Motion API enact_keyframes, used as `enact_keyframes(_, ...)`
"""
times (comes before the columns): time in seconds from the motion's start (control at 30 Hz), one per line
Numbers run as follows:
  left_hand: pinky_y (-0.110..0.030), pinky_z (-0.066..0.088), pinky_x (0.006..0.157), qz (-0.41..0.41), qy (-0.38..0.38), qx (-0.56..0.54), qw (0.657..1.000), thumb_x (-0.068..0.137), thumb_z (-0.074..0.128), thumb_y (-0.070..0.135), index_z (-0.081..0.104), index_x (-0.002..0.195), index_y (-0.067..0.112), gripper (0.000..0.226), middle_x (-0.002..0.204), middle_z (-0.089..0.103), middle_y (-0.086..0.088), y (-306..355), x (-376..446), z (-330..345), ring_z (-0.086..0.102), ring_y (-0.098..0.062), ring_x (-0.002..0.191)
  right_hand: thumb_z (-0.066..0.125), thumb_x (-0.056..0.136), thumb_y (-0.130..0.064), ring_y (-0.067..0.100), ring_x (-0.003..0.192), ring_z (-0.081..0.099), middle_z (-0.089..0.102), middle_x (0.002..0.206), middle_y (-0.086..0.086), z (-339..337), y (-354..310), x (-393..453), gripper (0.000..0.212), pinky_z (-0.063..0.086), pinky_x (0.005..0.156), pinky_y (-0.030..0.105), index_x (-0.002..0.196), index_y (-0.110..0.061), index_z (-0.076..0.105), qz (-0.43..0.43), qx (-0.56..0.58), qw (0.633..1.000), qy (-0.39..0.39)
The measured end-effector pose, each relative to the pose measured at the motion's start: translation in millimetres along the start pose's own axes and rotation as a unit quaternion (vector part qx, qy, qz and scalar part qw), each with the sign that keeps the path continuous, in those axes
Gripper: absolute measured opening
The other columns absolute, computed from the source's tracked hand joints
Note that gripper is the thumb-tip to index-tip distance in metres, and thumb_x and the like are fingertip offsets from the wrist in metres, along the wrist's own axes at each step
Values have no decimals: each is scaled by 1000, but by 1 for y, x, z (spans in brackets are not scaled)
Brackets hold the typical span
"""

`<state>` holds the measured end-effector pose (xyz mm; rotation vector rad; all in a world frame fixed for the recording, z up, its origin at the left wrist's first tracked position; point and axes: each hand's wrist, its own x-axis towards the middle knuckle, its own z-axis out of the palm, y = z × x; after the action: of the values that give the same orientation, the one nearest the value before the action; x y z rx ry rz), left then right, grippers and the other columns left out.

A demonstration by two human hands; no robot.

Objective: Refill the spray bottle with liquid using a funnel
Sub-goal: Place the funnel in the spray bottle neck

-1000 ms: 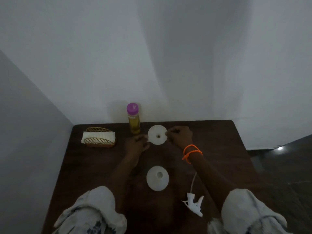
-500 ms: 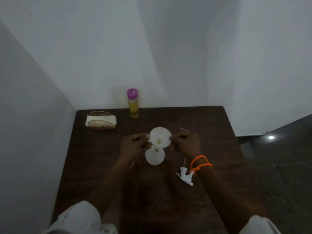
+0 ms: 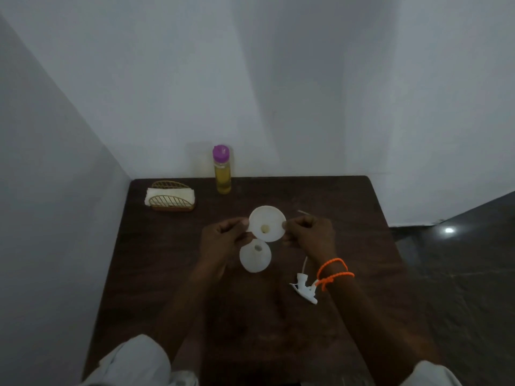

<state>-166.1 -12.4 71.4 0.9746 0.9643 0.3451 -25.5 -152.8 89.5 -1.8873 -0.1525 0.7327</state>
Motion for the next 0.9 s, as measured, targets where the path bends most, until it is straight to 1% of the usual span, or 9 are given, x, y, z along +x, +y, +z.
enact_keyframes(0.1, -36, 61, 82, 3, -1, -9, 1000, 89, 73, 10, 76, 107, 7, 19, 100, 78, -10, -2, -6, -5, 76, -24, 94, 77, 84, -7, 23, 64, 73, 75, 74, 15, -2, -2, -8, 7, 60, 59, 28, 85, -1, 74, 2, 12, 1000, -14)
enact_keyframes(0.17, -32, 61, 77, -6, 2, -15, 1000, 87, 74, 10, 76, 107, 6, 20, 100, 78, -11, -4, -10, -10, 76, -23, 93, 76, 84, -5, 20, 60, 72, 74, 73, 17, -1, -1, -14, 6, 58, 55, 24, 84, 1, 74, 9, 13, 1000, -19)
enact_keyframes(0.23, -29, 61, 73, -15, 7, -13, 1000, 86, 75, 10, 76, 107, 6, 21, 100, 78, -10, -7, -13, -14, 76, -23, 93, 76, 84, -6, 22, 60, 72, 74, 72, 18, 2, 4, -19, 7, 59, 54, 26, 83, 1, 74, 14, 3, 1000, -17)
enact_keyframes(0.47, -27, 62, 71, -42, 18, 0, 999, 87, 75, 10, 77, 103, 8, 16, 103, 78, -11, -17, -15, -16, 75, -24, 97, 75, 85, -4, 21, 57, 69, 72, 72, 22, 10, 17, -25, 8, 59, 53, 26, 83, 4, 72, 30, 8, 1000, 1)
enact_keyframes(0.57, -24, 60, 67, -35, 17, -4, 999, 87, 74, 9, 76, 104, 7, 17, 103, 77, -12, -18, -17, -14, 74, -24, 96, 75, 85, -5, 17, 55, 69, 73, 72, 19, 11, 16, -26, 7, 58, 52, 24, 83, 2, 73, 29, 5, 1000, 7)
enact_keyframes(0.63, -24, 60, 68, -28, 13, -10, 999, 87, 74, 10, 76, 105, 6, 18, 104, 77, -14, -18, -17, -14, 75, -24, 95, 75, 85, -6, 16, 55, 70, 73, 72, 17, 10, 16, -26, 6, 57, 52, 22, 83, 0, 73, 29, -1, 1000, 8)
enact_keyframes(0.8, -24, 60, 67, -23, 9, -9, 1000, 87, 74, 9, 76, 106, 4, 20, 105, 76, -14, -21, -22, -12, 74, -26, 98, 76, 84, -6, 18, 58, 72, 74, 72, 16, 7, 19, -28, 7, 57, 53, 23, 82, 0, 74, 28, -1, 1000, 9)
enact_keyframes(0.9, -24, 60, 67, -16, 9, -15, 1000, 87, 74, 9, 76, 103, 6, 17, 104, 77, -14, -22, -22, -11, 74, -25, 96, 75, 85, -6, 18, 58, 72, 74, 72, 16, 7, 20, -28, 6, 58, 53, 23, 83, 0, 73, 28, 7, 1000, 6)
